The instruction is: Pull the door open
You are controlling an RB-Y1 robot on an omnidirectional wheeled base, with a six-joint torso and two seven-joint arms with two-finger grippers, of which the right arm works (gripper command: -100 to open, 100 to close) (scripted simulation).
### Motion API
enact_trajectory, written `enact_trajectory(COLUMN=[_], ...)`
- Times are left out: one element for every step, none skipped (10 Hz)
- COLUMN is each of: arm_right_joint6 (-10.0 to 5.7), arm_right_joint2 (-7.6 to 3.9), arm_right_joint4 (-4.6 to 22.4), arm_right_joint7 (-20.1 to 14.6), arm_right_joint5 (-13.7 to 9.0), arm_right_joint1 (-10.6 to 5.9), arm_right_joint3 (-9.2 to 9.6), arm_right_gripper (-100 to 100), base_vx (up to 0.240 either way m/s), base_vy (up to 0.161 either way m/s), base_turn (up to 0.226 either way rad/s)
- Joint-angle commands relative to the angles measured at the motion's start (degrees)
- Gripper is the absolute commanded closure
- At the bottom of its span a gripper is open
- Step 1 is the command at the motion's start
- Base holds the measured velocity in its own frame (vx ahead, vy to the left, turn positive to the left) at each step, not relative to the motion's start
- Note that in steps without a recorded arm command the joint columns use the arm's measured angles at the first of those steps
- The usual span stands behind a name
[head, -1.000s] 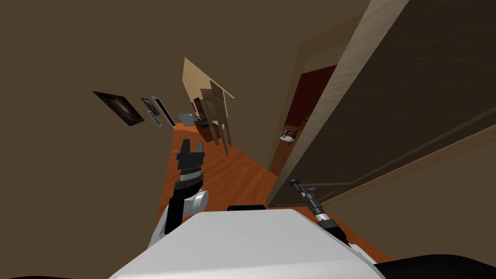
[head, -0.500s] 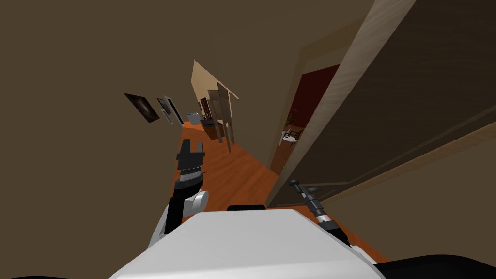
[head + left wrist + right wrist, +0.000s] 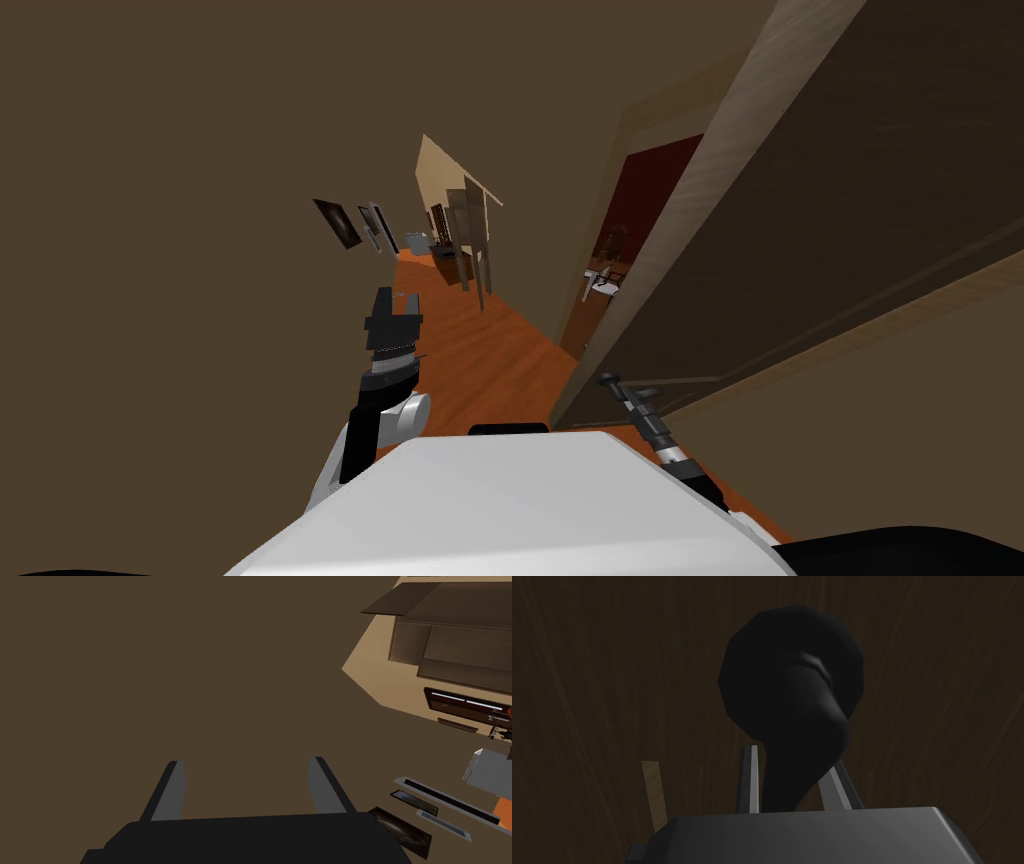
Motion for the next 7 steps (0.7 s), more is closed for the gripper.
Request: enact_trajectory(arm_right_joint6=[-0.66,-1.01,-1.41,-1.07,-1.65,-1.81,-2.16], arm_right_joint2=[-0.48,-0.60,-0.73,-0.37,-0.46,-0.51,-0.61], arm_right_joint4=[0.3,0.7,1.0,0.7,1.3,1.5,1.9], arm_right_joint7=[-0.1,-0.2,-0.3,-0.3,-0.4,-0.4,-0.5], arm_right_joint5=[-0.1,0.0,0.0,0.1,0.3,0.3,0.3], arm_right_joint1=[0.07,0.01,-0.05,0.02,-0.09,-0.14,-0.24], arm_right_joint3=[-0.24,-0.19,-0.13,0.11,0.27,0.29,0.33], arm_right_gripper=[100,100,100,100,100,100,100], base_vx=[-0.227,-0.197,-0.195,-0.087,-0.096,-0.174,-0.201], base_vy=[-0.056,-0.051,-0.055,-0.024,-0.022,-0.049,-0.062], base_turn=[0.144,0.122,0.114,0.029,0.130,0.148,0.123])
